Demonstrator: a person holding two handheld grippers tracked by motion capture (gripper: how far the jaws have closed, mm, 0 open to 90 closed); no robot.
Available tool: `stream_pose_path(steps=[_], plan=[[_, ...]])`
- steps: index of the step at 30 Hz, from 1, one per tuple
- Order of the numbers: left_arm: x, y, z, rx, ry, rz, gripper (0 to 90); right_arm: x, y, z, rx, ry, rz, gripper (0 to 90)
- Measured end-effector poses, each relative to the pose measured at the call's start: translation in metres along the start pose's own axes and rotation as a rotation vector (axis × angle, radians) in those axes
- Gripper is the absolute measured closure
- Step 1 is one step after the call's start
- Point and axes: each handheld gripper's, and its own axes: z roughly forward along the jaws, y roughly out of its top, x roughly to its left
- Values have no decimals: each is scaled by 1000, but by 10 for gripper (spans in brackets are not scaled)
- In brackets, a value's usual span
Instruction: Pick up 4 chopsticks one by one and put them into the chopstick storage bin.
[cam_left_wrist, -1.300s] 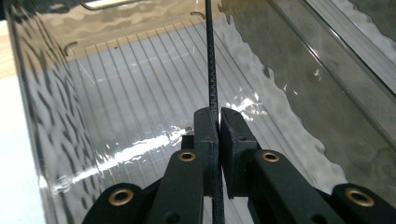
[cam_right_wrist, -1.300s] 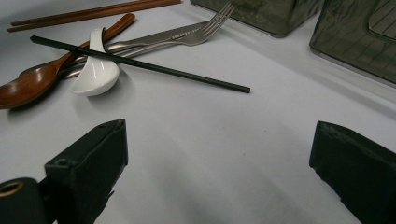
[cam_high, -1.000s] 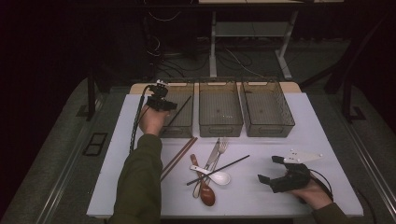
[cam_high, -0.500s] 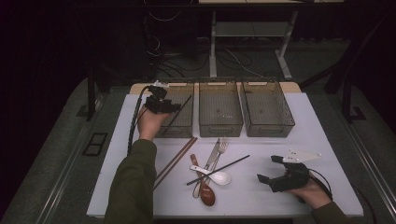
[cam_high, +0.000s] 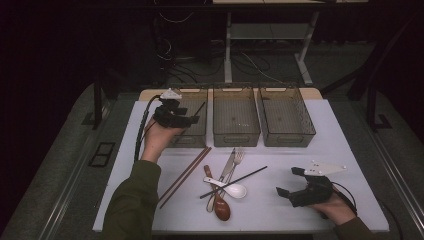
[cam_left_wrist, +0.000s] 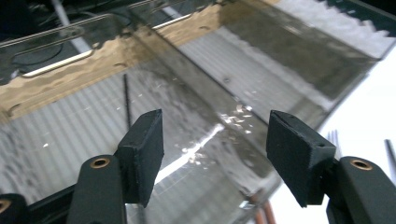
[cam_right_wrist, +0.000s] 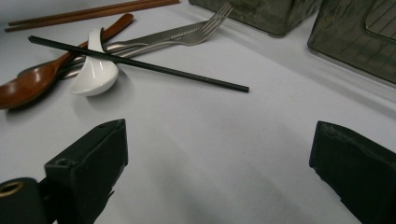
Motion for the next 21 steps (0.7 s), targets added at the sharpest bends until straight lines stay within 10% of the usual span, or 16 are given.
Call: stream_pose_path(steps=[21], plan=[[-56, -30, -12, -30, -149, 89, 255, -3, -3, 3, 5, -6, 8, 42]])
